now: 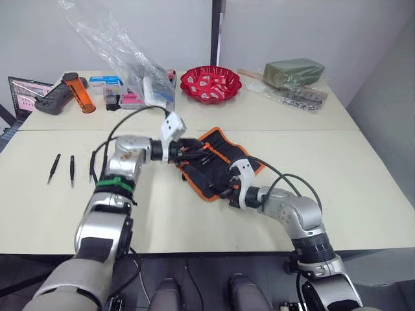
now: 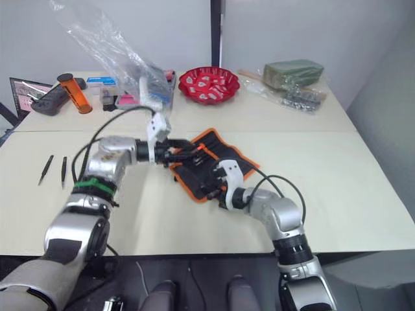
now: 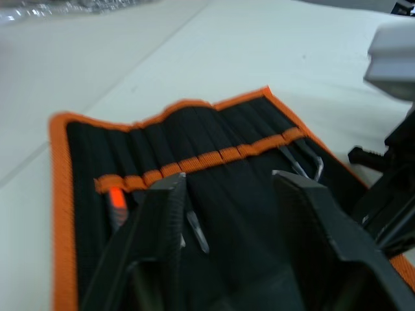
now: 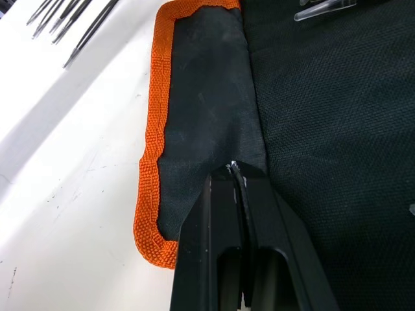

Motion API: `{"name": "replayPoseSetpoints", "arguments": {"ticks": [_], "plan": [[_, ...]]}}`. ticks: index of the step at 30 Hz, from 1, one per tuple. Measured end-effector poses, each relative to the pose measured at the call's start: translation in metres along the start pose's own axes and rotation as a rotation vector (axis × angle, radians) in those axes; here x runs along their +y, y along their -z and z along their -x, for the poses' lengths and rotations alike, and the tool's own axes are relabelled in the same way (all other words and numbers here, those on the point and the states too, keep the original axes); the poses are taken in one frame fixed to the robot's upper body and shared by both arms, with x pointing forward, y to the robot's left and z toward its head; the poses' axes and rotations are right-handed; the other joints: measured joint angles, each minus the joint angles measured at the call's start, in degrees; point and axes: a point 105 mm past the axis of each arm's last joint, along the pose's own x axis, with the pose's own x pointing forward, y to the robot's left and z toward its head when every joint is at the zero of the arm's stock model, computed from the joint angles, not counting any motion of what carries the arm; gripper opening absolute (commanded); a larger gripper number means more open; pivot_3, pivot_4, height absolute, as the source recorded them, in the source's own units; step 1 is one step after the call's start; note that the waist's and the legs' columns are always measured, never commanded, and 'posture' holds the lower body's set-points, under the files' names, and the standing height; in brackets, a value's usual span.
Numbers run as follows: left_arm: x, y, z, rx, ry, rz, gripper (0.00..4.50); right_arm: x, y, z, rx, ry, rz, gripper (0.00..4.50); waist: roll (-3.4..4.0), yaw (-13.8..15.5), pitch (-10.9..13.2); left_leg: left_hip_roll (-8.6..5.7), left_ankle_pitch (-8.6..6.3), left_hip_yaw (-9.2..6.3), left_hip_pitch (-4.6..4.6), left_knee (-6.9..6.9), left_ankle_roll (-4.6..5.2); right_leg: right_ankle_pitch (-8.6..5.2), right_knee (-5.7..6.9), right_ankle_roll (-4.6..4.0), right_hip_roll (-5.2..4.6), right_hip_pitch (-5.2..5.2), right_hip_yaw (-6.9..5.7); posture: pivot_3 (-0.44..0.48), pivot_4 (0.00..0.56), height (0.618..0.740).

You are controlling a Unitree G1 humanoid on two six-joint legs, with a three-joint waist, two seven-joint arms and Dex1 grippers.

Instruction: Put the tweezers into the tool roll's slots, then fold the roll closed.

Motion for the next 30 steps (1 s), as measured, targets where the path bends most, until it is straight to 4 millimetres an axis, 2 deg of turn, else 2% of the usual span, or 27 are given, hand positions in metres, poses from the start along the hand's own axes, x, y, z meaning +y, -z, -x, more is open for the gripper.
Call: {"name": "replayPoseSetpoints", "arguments": {"ticks": [3, 4, 9, 16, 24, 30], "plan": [[-0.012, 0.017, -0.009, 0.02, -0.001, 0.032, 0.22, -0.001, 0.0, 0.001, -0.001, 0.008, -0.004, 0.0, 0.0, 0.2, 0.0, -0.04, 0.0, 0.0, -0.01, 0.01, 0.0, 0.0, -0.01, 0.0, -0.03, 0.0, 0.01, 0.0, 0.15, 0.735], [-0.017, 0.021, -0.012, 0.027, 0.004, 0.043, 0.02, -0.001, 0.0, 0.001, 0.0, 0.011, -0.005, 0.0, 0.0, 0.2, 0.0, -0.05, 0.0, 0.0, -0.01, 0.01, 0.0, 0.0, -0.01, 0.0, -0.04, 0.0, 0.01, 0.0, 0.15, 0.735], [-0.033, 0.031, -0.024, 0.049, 0.011, 0.048, 0.02, -0.001, 0.0, 0.0, 0.0, 0.019, -0.009, 0.0, 0.0, 0.2, 0.0, -0.06, 0.0, -0.01, 0.01, 0.01, 0.0, 0.0, -0.01, 0.0, -0.04, 0.01, 0.01, 0.0, 0.15, 0.735], [-0.024, 0.042, -0.028, 0.057, -0.098, -0.003, 0.02, -0.002, 0.001, 0.0, 0.002, 0.02, -0.011, 0.0, 0.02, 0.4, 0.0, -0.14, 0.0, -0.01, 0.14, 0.02, 0.0, -0.01, -0.03, 0.01, -0.1, 0.13, 0.02, 0.0, 0.15, 0.735], [-0.008, 0.052, -0.013, 0.011, -0.183, 0.05, 0.02, -0.002, 0.004, 0.002, 0.029, 0.019, 0.018, 0.0, 0.06, 0.1, 0.0, -0.13, -0.01, -0.01, 0.65, -0.07, 0.01, -0.06, -0.16, 0.09, -0.1, 0.69, 0.02, 0.0, 0.15, 0.735], [0.0, 0.055, -0.009, -0.001, -0.222, 0.052, 0.02, -0.001, 0.004, 0.001, 0.033, 0.017, 0.026, 0.0, 0.06, -0.1, 0.0, -0.13, -0.01, -0.01, 0.74, -0.07, 0.01, -0.08, -0.22, 0.12, -0.09, 0.79, 0.02, 0.0, 0.15, 0.735]]}}
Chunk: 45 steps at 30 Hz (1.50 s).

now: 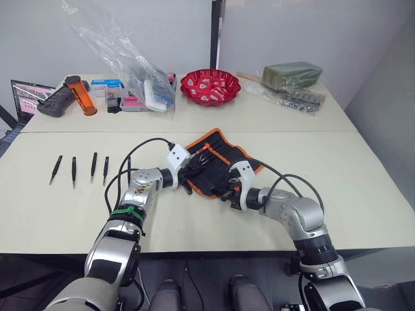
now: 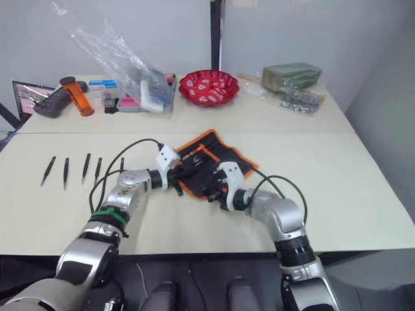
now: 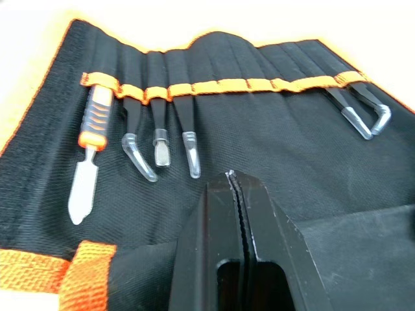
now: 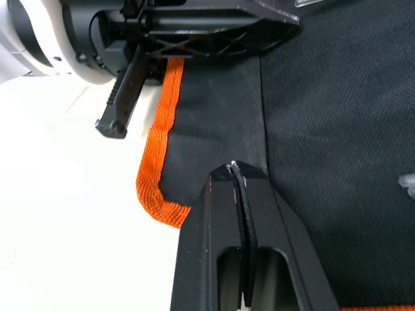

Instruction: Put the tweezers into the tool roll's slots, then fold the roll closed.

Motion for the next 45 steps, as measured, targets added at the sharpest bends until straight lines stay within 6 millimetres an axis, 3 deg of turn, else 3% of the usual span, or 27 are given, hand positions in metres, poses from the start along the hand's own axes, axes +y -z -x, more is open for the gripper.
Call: {"name": "replayPoseSetpoints", "arguments": {"ticks": [9, 16, 19, 22, 24, 28, 32, 36, 38, 45], "plan": [[0.017, -0.002, 0.006, -0.013, -0.065, 0.051, 0.02, 0.0, 0.004, 0.001, 0.006, 0.001, -0.006, 0.0, 0.0, -0.4, 0.0, 0.01, 0.0, 0.0, 0.02, -0.01, 0.0, -0.03, 0.0, 0.04, 0.02, -0.02, 0.03, 0.0, 0.15, 0.735], [0.017, -0.003, 0.018, -0.019, -0.006, 0.08, 0.02, 0.0, 0.002, 0.003, 0.001, -0.006, 0.017, 0.0, 0.0, -0.2, 0.0, -0.02, 0.0, 0.0, -0.04, -0.02, 0.0, -0.02, -0.01, 0.04, -0.01, -0.03, 0.03, 0.0, 0.15, 0.735], [0.014, 0.0, 0.017, -0.018, 0.006, 0.076, 0.02, 0.017, -0.008, 0.008, -0.018, -0.081, 0.084, 0.0, 0.0, 0.0, 0.0, -0.04, 0.0, -0.04, -0.28, -0.01, 0.0, -0.05, -0.15, 0.08, -0.03, -0.15, 0.02, 0.0, 0.15, 0.735], [0.015, -0.001, 0.017, -0.018, -0.011, 0.073, 0.02, 0.041, -0.032, 0.009, -0.081, -0.166, 0.14, 0.0, 0.0, 0.0, 0.0, -0.06, 0.0, -0.1, -0.31, 0.0, 0.0, -0.05, -0.15, 0.08, -0.03, -0.15, 0.0, 0.0, 0.15, 0.735], [0.017, -0.001, 0.018, -0.016, -0.021, 0.07, 0.02, 0.045, -0.041, 0.011, -0.099, -0.172, 0.17, 0.0, 0.0, 0.0, 0.0, -0.07, 0.0, -0.12, -0.32, -0.01, 0.0, -0.05, -0.17, 0.08, -0.04, -0.15, -0.02, 0.0, 0.15, 0.735], [0.023, 0.001, 0.024, -0.007, -0.054, 0.041, 0.02, 0.04, -0.041, 0.007, -0.102, -0.16, 0.152, 0.0, 0.0, 0.0, 0.0, -0.08, 0.0, -0.13, -0.33, -0.03, 0.0, -0.04, -0.21, 0.07, -0.05, -0.15, -0.02, 0.0, 0.15, 0.735], [0.021, 0.003, 0.025, -0.017, -0.072, 0.036, 0.02, 0.016, -0.046, -0.003, -0.122, -0.065, 0.153, 0.0, 0.0, -0.1, 0.0, -0.07, 0.0, -0.13, -0.33, -0.05, 0.0, -0.04, -0.19, 0.07, -0.05, -0.18, -0.04, 0.0, 0.15, 0.735], [0.021, 0.002, 0.024, -0.02, -0.075, 0.031, 0.02, -0.002, -0.029, -0.018, -0.092, -0.019, 0.143, 0.0, 0.0, -0.1, 0.0, -0.09, 0.0, -0.13, -0.33, -0.04, 0.0, -0.04, -0.2, 0.06, -0.07, -0.17, -0.04, 0.0, 0.15, 0.735], [0.021, 0.002, 0.024, -0.02, -0.075, 0.027, 0.02, -0.006, -0.016, -0.024, -0.059, -0.019, 0.154, 0.0, 0.0, -0.1, 0.0, -0.09, 0.0, -0.13, -0.33, -0.04, 0.0, -0.04, -0.19, 0.06, -0.07, -0.17, -0.04, 0.0, 0.15, 0.735], [0.021, 0.003, 0.025, -0.011, -0.079, 0.02, 0.02, -0.007, -0.01, -0.028, -0.053, -0.023, 0.202, 0.0, 0.02, -0.1, 0.0, -0.09, 0.0, -0.13, -0.18, -0.08, 0.0, -0.04, -0.2, 0.06, -0.07, -0.04, -0.05, 0.0, 0.15, 0.735]]}}
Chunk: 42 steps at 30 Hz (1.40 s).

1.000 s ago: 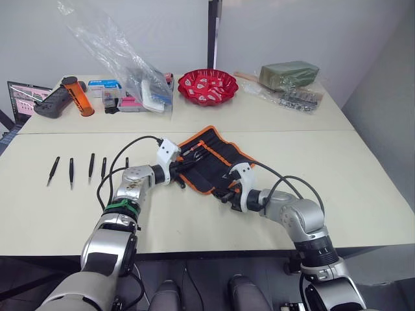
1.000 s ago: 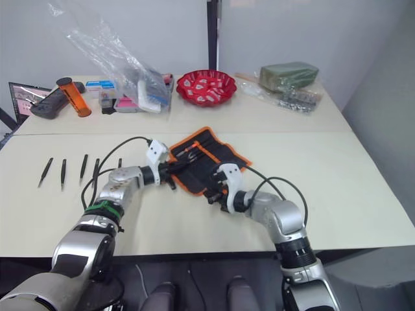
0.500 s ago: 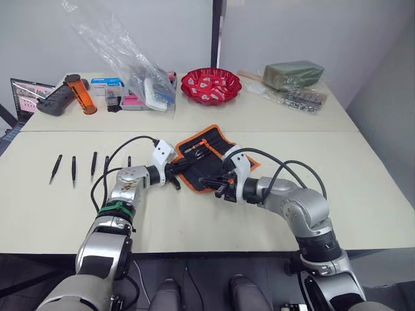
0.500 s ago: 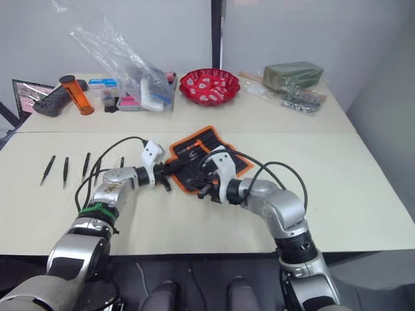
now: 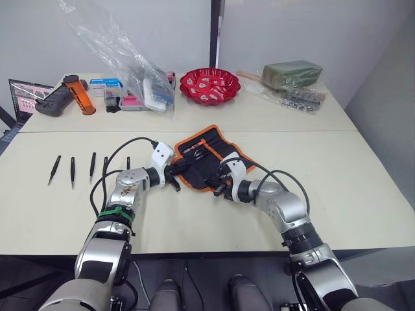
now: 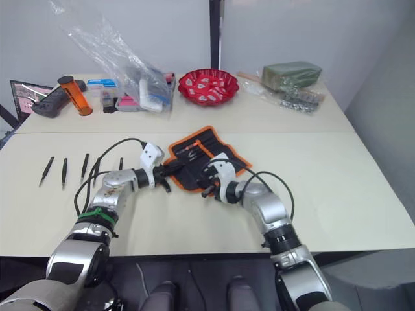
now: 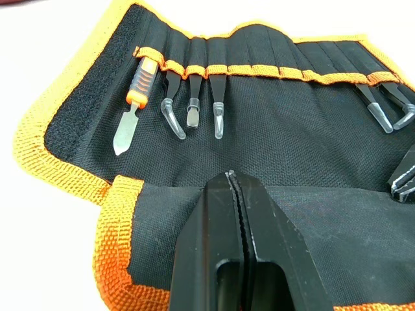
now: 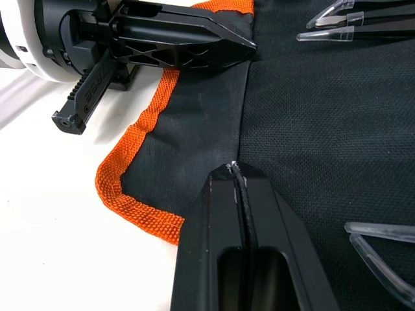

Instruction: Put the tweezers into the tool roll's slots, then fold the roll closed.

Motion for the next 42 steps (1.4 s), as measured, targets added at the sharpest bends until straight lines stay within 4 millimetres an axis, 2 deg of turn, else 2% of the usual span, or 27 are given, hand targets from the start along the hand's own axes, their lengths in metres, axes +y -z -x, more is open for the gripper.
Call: {"name": "replayPoseSetpoints", "arguments": {"ticks": [7, 10, 15, 18, 23, 27, 29, 32, 36, 38, 42], "plan": [[0.009, 0.002, -0.002, 0.032, -0.05, -0.01, 0.02, 0.0, 0.008, 0.003, 0.032, 0.019, 0.056, 0.0, -0.02, 0.0, -0.1, 0.0, -0.01, 0.01, 0.24, -0.02, 0.01, -0.07, -0.05, 0.12, 0.0, 0.21, 0.0, 0.0, 0.15, 0.735], [0.029, 0.004, 0.007, 0.08, -0.147, -0.028, 0.02, 0.001, 0.011, 0.005, 0.03, 0.019, 0.058, 0.0, 0.05, -0.2, -0.2, 0.0, -0.01, 0.02, 0.33, -0.03, 0.01, -0.22, -0.08, 0.36, 0.0, 0.23, 0.01, 0.0, 0.15, 0.735], [0.032, 0.006, 0.007, 0.075, -0.167, 0.023, 0.02, 0.002, 0.013, 0.007, 0.031, 0.025, 0.061, 0.0, 0.15, 0.0, -0.3, 0.0, -0.01, 0.03, 0.36, -0.03, 0.01, -0.22, -0.06, 0.38, 0.0, 0.27, 0.02, 0.0, 0.15, 0.735], [0.046, 0.01, 0.018, 0.079, -0.246, 0.068, 0.02, 0.002, 0.014, 0.008, 0.027, 0.029, 0.06, 0.0, 0.14, -0.1, -0.3, 0.0, -0.01, 0.03, 0.36, -0.05, 0.01, -0.23, -0.04, 0.39, 0.0, 0.24, 0.02, 0.0, 0.15, 0.735], [0.054, 0.008, 0.024, 0.076, -0.274, 0.106, 0.02, 0.002, 0.013, 0.008, 0.023, 0.031, 0.057, 0.0, 0.14, -0.1, -0.3, 0.0, -0.01, 0.03, 0.33, -0.07, 0.02, -0.21, -0.05, 0.35, 0.01, 0.21, 0.01, 0.0, 0.15, 0.735], [0.064, -0.005, 0.033, -0.001, -0.298, 0.141, 0.02, 0.002, 0.011, 0.009, 0.004, 0.04, 0.046, 0.0, 0.13, -0.1, -0.3, 0.0, -0.01, 0.03, 0.28, -0.08, 0.01, -0.21, -0.06, 0.35, 0.01, 0.18, 0.01, 0.0, 0.15, 0.735], [0.066, -0.023, 0.035, -0.086, -0.284, 0.144, 0.02, 0.002, 0.009, 0.011, -0.01, 0.046, 0.043, 0.0, 0.13, 0.0, -0.3, 0.0, -0.01, 0.03, 0.21, -0.07, 0.01, -0.16, -0.08, 0.28, 0.0, 0.16, 0.01, 0.0, 0.15, 0.735], [0.062, -0.055, 0.033, -0.201, -0.217, 0.106, 0.02, 0.003, 0.006, 0.013, -0.014, 0.047, 0.043, 0.0, 0.13, 0.1, -0.3, 0.0, -0.01, 0.03, 0.15, -0.07, 0.0, -0.11, -0.11, 0.18, 0.0, 0.14, 0.01, 0.0, 0.15, 0.735], [0.042, -0.075, 0.022, -0.249, -0.091, 0.075, 0.02, 0.003, 0.001, 0.015, -0.025, 0.05, 0.014, 0.0, 0.15, 0.0, -0.2, 0.0, -0.01, 0.02, 0.07, -0.08, 0.0, -0.06, -0.13, 0.1, -0.01, 0.08, 0.02, 0.0, 0.15, 0.735], [0.025, -0.075, 0.012, -0.235, -0.004, 0.064, 0.02, 0.003, -0.001, 0.015, -0.031, 0.048, -0.021, 0.0, 0.16, 0.0, -0.2, -0.01, -0.01, 0.02, -0.05, -0.07, 0.0, -0.03, -0.13, 0.06, -0.01, -0.02, 0.02, 0.0, 0.15, 0.735], [0.001, -0.056, -0.001, -0.156, 0.092, 0.076, 0.02, 0.007, -0.008, 0.01, -0.04, 0.038, -0.032, 0.0, 0.17, -0.1, -0.2, 0.0, -0.01, 0.02, -0.23, -0.08, 0.01, -0.02, -0.08, 0.03, 0.0, -0.27, 0.02, 0.0, 0.15, 0.735]]}}
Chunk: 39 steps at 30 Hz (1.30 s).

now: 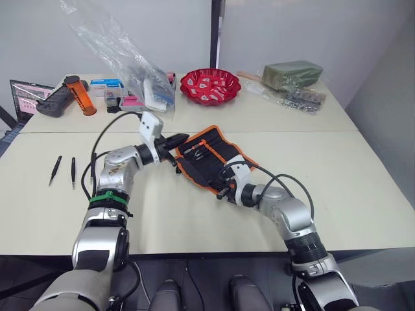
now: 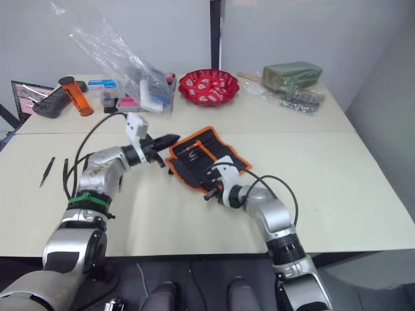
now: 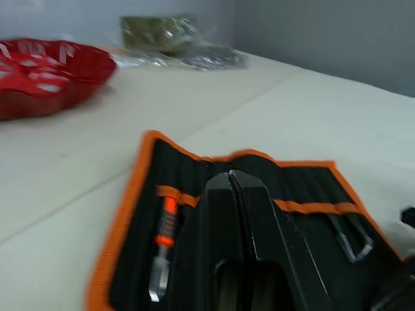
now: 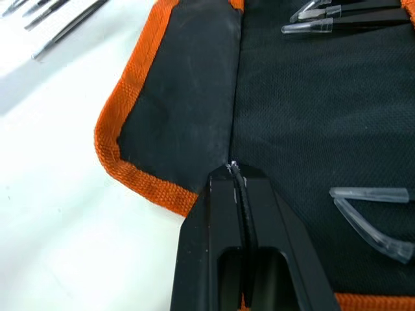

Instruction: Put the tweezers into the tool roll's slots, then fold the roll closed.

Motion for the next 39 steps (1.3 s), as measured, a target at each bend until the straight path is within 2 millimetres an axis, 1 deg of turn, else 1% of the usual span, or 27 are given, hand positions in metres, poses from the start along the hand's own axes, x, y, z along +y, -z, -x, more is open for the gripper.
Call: {"name": "replayPoseSetpoints", "arguments": {"ticks": [3, 6, 9, 15, 18, 20, 25, 34, 39], "plan": [[-0.011, 0.02, -0.003, 0.084, 0.034, 0.003, 0.02, 0.003, -0.002, -0.004, -0.006, -0.008, -0.002, 0.0, 0.0, 0.0, 0.0, -0.01, 0.0, 0.0, -0.07, 0.01, 0.0, 0.01, 0.0, -0.01, 0.0, -0.06, 0.0, 0.0, 0.15, 0.735], [-0.019, 0.043, -0.002, 0.169, 0.047, 0.004, 0.02, 0.006, 0.001, -0.009, 0.0, -0.019, -0.02, 0.0, 0.0, 0.1, 0.0, -0.01, 0.0, 0.0, -0.1, 0.02, 0.0, 0.01, 0.0, -0.01, 0.0, -0.09, 0.0, 0.0, 0.15, 0.735], [-0.019, 0.05, -0.001, 0.195, 0.034, 0.003, 0.02, 0.008, 0.0, -0.012, -0.004, -0.028, -0.027, 0.0, -0.01, 0.1, 0.0, -0.01, 0.0, 0.0, -0.12, 0.02, 0.0, 0.01, -0.02, -0.01, 0.0, -0.1, 0.0, 0.0, 0.15, 0.735], [-0.016, 0.056, 0.001, 0.21, 0.015, -0.03, 0.02, 0.006, 0.005, -0.015, 0.02, -0.025, -0.018, 0.0, 0.0, 0.2, 0.0, -0.01, 0.0, 0.0, 0.0, 0.02, 0.0, 0.0, -0.04, 0.0, -0.01, 0.03, 0.0, 0.0, 0.15, 0.735], [-0.014, 0.06, 0.003, 0.21, 0.001, -0.039, 0.02, 0.009, 0.013, -0.009, 0.055, -0.054, 0.002, 0.0, 0.01, 0.4, 0.0, -0.02, -0.02, 0.0, 0.24, 0.02, 0.03, -0.01, -0.09, 0.02, -0.03, 0.34, -0.01, 0.0, 0.15, 0.735], [-0.01, 0.062, 0.006, 0.208, -0.021, -0.031, 0.02, 0.011, 0.022, -0.005, 0.069, -0.066, -0.02, 0.0, -0.01, 0.3, 0.0, -0.02, -0.03, 0.0, 0.39, 0.0, 0.04, -0.07, -0.14, 0.12, -0.03, 0.47, -0.01, 0.0, 0.15, 0.735], [-0.003, 0.064, 0.01, 0.207, -0.054, 0.004, 0.02, 0.012, 0.029, -0.002, 0.072, -0.064, -0.044, 0.0, -0.01, 0.2, -0.1, -0.01, -0.03, 0.01, 0.6, 0.01, 0.04, -0.27, -0.12, 0.43, -0.01, 0.57, 0.01, 0.0, 0.15, 0.735], [0.014, 0.059, 0.017, 0.188, -0.123, 0.052, 0.02, 0.013, 0.03, -0.002, 0.066, -0.064, -0.052, 0.0, 0.0, 0.0, -0.2, -0.01, -0.03, 0.01, 0.61, 0.01, 0.04, -0.28, -0.09, 0.45, 0.0, 0.55, 0.03, 0.0, 0.15, 0.735], [0.025, 0.049, 0.032, 0.159, -0.154, 0.049, 0.02, 0.013, 0.026, 0.001, 0.036, -0.06, -0.049, 0.0, 0.0, 0.1, -0.2, -0.01, -0.03, 0.01, 0.47, -0.01, 0.04, -0.27, -0.09, 0.43, 0.0, 0.45, 0.03, 0.0, 0.15, 0.735]]}}
